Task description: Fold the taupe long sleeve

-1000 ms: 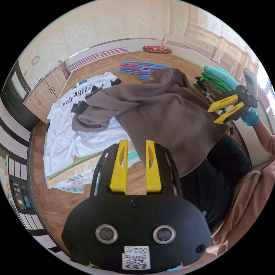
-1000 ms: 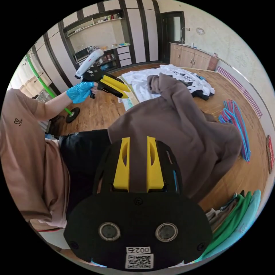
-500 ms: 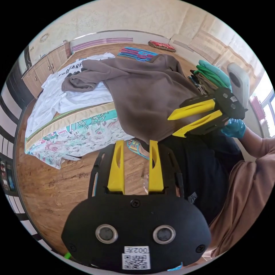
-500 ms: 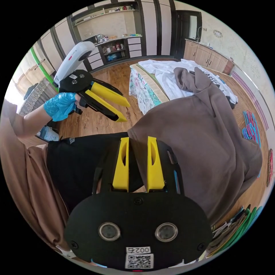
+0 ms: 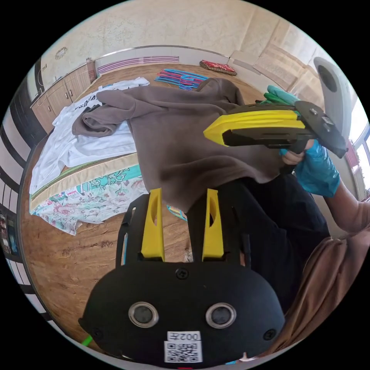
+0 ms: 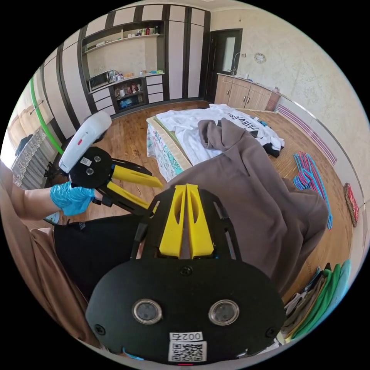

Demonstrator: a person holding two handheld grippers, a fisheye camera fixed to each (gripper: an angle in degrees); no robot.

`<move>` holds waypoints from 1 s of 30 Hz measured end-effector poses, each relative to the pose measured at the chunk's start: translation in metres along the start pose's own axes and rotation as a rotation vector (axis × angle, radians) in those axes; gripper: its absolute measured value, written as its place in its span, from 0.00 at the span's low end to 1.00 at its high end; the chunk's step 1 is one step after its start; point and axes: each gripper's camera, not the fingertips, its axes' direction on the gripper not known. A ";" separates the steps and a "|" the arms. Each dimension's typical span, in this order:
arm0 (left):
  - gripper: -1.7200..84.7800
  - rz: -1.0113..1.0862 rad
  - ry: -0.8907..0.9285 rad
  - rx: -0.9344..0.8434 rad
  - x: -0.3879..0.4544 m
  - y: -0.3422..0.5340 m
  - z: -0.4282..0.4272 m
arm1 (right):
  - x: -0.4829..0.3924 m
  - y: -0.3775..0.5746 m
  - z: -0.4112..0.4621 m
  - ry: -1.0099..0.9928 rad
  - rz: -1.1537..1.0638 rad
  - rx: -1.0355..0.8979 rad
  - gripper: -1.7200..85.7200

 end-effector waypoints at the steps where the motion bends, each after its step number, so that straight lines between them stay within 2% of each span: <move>1: 0.16 -0.010 0.001 0.002 0.002 0.000 0.004 | -0.001 -0.002 -0.001 -0.004 -0.006 -0.009 0.02; 5: 0.13 -0.040 -0.004 0.004 0.005 0.007 0.008 | -0.013 0.004 0.006 -0.085 -0.101 -0.126 0.04; 9: 0.10 -0.038 0.007 0.010 0.011 0.013 0.011 | -0.032 0.019 0.016 -0.129 -0.151 -0.193 0.12; 14: 0.02 -0.012 -0.010 0.060 0.028 0.017 0.007 | -0.055 0.029 0.033 -0.045 -0.104 -0.194 0.12; 18: 0.01 0.010 -0.097 0.093 0.040 0.018 -0.001 | -0.061 0.033 0.045 0.041 -0.033 -0.156 0.10; 20: 0.01 0.015 -0.100 0.119 0.043 0.019 -0.009 | -0.067 0.036 0.049 0.105 -0.028 -0.143 0.05; 24: 0.04 0.027 -0.031 0.104 0.049 0.027 -0.010 | -0.069 0.037 0.044 0.113 -0.002 -0.110 0.02; 26: 0.12 0.022 0.010 0.073 0.057 0.034 -0.003 | -0.066 0.037 0.036 0.106 0.027 -0.080 0.01; 30: 0.17 -0.034 -0.058 0.033 0.072 0.043 0.013 | -0.063 0.040 0.019 0.104 0.056 -0.022 0.01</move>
